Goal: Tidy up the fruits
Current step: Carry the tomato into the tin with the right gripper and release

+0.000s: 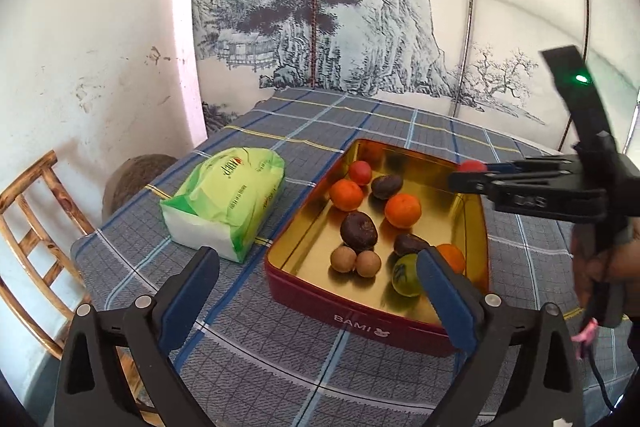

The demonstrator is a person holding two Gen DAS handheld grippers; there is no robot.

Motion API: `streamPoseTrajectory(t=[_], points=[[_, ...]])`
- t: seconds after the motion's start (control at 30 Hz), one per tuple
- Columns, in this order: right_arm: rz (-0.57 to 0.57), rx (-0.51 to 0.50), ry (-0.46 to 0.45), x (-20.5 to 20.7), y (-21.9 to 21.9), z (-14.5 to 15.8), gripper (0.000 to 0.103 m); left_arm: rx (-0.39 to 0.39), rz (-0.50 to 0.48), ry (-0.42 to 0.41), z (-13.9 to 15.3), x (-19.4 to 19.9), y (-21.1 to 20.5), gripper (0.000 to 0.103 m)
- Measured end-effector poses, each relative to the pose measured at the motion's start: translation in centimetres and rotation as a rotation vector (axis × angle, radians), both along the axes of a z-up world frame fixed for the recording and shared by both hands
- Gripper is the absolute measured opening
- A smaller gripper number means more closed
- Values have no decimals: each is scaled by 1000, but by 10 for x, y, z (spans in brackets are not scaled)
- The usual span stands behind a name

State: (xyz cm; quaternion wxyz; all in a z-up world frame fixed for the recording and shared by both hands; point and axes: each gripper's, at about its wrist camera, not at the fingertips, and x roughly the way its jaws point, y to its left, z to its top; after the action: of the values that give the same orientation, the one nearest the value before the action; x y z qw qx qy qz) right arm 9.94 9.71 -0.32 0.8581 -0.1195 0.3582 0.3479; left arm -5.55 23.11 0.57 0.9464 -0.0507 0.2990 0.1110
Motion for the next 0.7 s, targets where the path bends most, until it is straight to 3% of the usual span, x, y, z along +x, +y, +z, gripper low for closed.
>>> streamPoseTrajectory(t=[0.17, 0.7], points=[[-7, -39, 0, 9, 10, -11, 33, 24, -7, -2, -4, 1, -3, 99], [-2, -138, -45, 15, 33, -28, 33, -25, 10, 19, -17, 8, 8, 99]])
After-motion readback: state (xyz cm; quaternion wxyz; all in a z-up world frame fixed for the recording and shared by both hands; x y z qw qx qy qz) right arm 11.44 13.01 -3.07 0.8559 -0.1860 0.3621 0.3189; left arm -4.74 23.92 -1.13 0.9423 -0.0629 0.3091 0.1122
